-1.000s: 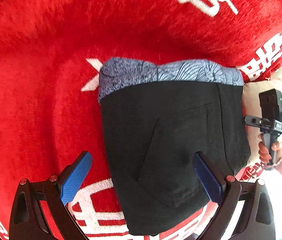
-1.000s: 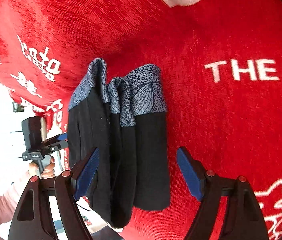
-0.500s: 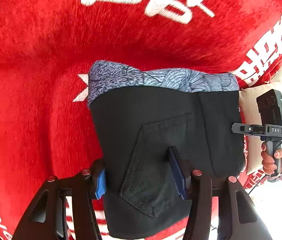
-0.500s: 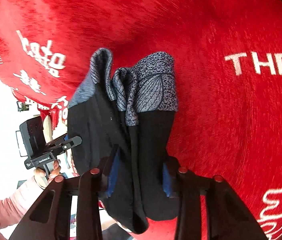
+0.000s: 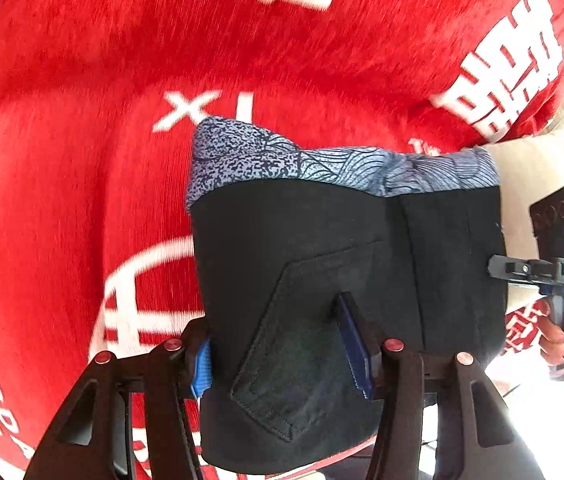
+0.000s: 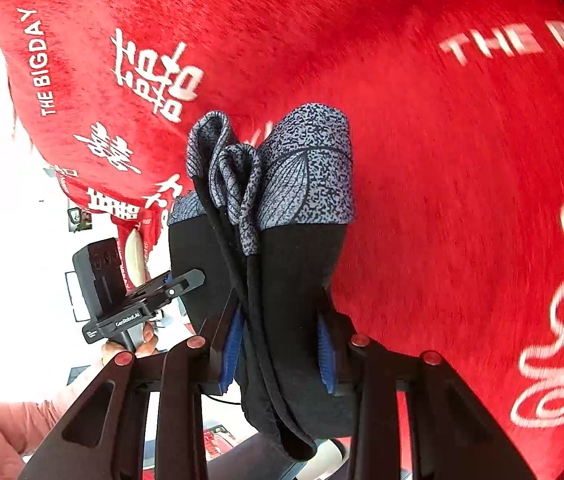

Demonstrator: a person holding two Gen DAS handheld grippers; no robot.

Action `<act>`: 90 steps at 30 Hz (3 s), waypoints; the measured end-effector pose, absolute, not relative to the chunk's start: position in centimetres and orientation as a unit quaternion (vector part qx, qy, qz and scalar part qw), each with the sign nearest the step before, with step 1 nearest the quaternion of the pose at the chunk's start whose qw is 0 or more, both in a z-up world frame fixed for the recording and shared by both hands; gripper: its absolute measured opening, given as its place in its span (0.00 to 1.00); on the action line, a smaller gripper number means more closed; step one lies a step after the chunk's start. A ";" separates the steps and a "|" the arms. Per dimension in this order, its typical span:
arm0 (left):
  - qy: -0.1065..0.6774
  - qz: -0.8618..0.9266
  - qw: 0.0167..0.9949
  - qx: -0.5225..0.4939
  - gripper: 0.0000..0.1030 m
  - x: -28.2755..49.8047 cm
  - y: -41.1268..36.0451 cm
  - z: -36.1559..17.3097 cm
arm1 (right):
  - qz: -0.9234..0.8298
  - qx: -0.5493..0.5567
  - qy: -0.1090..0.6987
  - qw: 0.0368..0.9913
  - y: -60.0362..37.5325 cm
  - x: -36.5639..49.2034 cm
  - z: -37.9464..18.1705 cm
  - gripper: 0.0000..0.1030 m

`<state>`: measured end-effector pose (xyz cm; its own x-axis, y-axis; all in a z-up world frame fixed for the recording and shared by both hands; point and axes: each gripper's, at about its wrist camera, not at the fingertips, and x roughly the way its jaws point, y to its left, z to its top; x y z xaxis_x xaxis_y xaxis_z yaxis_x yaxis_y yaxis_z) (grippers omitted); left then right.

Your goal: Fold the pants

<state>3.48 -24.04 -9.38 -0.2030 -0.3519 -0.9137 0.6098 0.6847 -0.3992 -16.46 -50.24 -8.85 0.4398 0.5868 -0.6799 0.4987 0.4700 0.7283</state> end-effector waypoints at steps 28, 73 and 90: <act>0.577 -0.313 0.713 0.248 0.90 -2.7 -24.4 -8.6 | -0.175 0.289 0.604 0.722 -41.9 -15.0 -8.1 0.32; 0.599 -0.250 0.717 0.254 1.00 -7.3 -20.4 -5.5 | -0.271 0.184 0.624 0.709 -33.8 -16.7 -4.3 1.00; 0.602 -0.250 0.714 0.256 1.00 -7.4 -20.4 -5.8 | -0.271 0.186 0.628 0.706 -33.8 -16.6 -4.7 1.00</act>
